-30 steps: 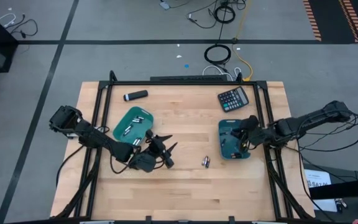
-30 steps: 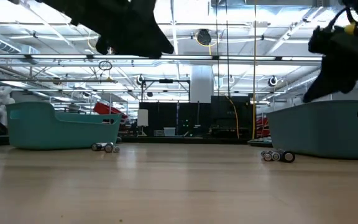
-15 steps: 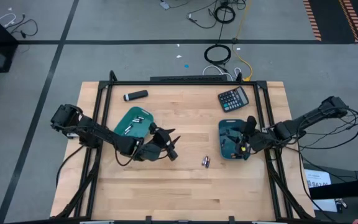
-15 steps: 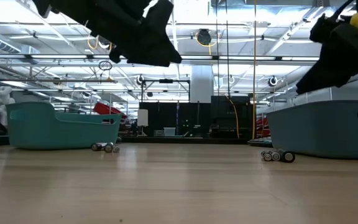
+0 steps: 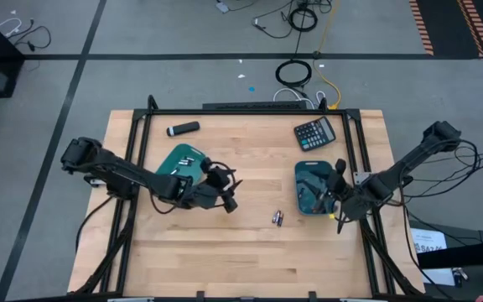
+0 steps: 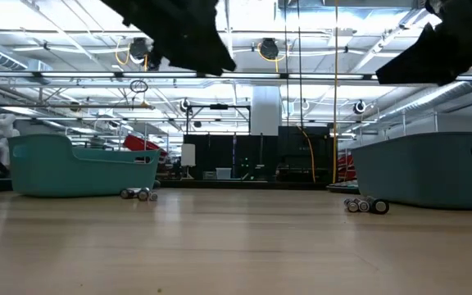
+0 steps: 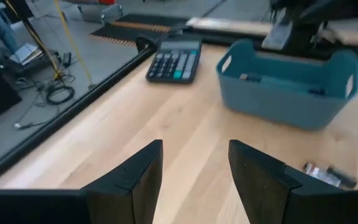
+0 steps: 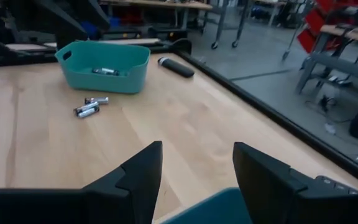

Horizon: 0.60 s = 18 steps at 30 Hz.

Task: Sort batteries
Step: Put the silver battery into the green bin

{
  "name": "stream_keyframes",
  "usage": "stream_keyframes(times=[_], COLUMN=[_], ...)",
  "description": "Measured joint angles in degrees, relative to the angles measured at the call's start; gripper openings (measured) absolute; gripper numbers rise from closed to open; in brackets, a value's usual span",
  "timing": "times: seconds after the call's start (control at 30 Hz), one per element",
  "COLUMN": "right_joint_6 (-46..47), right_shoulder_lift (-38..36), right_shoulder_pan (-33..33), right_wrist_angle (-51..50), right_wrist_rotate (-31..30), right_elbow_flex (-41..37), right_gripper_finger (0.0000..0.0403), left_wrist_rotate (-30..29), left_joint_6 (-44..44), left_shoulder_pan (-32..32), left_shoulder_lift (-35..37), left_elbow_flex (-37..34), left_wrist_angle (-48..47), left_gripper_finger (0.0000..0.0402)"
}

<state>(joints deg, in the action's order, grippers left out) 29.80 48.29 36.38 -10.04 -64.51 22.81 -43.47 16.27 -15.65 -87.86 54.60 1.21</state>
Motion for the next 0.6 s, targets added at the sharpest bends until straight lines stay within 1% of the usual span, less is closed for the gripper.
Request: stream_keyframes(times=[0.07,0.2,0.3,0.37,0.47,0.6], right_joint_6=[-0.4,-2.9,-6.6,-9.4,-13.4,-18.4], right_shoulder_lift=[1.3,3.3,4.8,6.2,9.0,12.3], right_shoulder_pan=[0.2,-0.3,-0.4,-0.4,-0.4,-1.7], right_wrist_angle=[1.6,5.4,10.9,15.0,20.0,25.9], right_wrist_rotate=[-1.4,-2.2,-2.3,-2.3,-2.4,-3.1], right_elbow_flex=[0.0,0.0,0.0,0.0,0.0,0.0], right_gripper_finger=[0.0187,0.0187,0.0187,0.0187,0.0187,0.0187], left_wrist_rotate=[1.3,6.6,10.3,13.9,20.7,26.6], left_joint_6=[1.4,5.7,9.2,11.7,14.8,16.3], left_shoulder_pan=[0.0,0.0,0.0,0.0,0.0,-1.1], left_shoulder_lift=[1.3,3.4,4.7,5.4,6.1,6.2], left_elbow_flex=[0.9,1.1,1.1,1.1,1.1,1.1], left_wrist_angle=[-5.4,-14.5,-21.0,-24.7,-26.7,-28.0], left_gripper_finger=[0.0194,0.0194,0.0194,0.0194,0.0194,0.0194])
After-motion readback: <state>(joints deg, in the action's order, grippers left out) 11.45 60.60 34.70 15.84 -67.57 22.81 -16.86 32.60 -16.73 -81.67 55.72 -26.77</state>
